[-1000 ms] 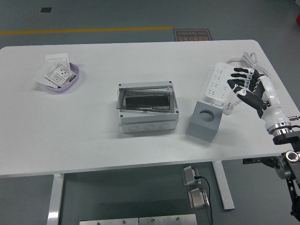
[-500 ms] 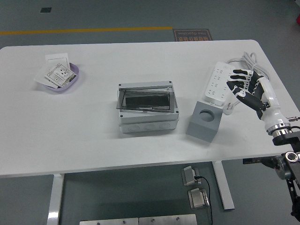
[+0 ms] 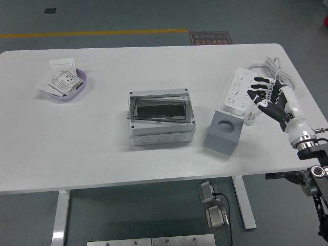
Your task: Pick up the cylinder from the cube,place it in the box,flap close box
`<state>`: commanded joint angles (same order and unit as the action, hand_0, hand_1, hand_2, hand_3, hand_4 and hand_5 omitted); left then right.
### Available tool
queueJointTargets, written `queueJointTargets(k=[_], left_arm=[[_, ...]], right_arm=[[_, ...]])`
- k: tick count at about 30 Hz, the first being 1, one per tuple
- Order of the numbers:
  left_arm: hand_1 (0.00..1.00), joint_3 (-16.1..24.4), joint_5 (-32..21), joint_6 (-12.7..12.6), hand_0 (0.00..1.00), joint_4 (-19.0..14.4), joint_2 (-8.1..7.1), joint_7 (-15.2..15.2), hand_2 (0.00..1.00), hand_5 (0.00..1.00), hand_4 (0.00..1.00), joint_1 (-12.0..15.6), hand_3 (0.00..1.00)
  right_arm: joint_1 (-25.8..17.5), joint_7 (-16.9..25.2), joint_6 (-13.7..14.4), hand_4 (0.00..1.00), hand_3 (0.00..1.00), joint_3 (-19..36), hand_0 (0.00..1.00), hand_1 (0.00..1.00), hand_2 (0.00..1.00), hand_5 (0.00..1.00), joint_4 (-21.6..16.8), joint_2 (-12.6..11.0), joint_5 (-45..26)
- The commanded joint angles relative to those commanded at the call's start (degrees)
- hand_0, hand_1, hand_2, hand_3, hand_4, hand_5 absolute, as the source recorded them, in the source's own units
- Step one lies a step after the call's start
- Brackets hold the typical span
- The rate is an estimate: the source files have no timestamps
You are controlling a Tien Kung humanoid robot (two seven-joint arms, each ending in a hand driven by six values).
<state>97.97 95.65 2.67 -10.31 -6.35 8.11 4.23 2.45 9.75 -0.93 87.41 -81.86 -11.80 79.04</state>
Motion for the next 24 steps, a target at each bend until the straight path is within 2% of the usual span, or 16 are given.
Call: queueJointTargets(k=[12, 24], left_arm=[[0.628, 1.8, 1.7, 0.2, 0.584, 0.0, 0.04, 0.2, 0.624, 0.347, 0.726, 0.0, 0.654], [0.628, 2.3, 2.2, 0.2, 0.584, 0.0, -0.04, 0.4, 0.624, 0.348, 0.727, -0.1, 0.654]], right_arm=[[0.6, -0.9, -1.2, 0.853, 0.728, -2.0, 0.674, 0.624, 0.672, 0.356, -1.6, -0.8, -4.7], [4.3, -1.2, -0.6, 0.857, 0.73, -1.4, 0.683, 0.625, 0.673, 0.366, -3.2, -5.7, -4.6]])
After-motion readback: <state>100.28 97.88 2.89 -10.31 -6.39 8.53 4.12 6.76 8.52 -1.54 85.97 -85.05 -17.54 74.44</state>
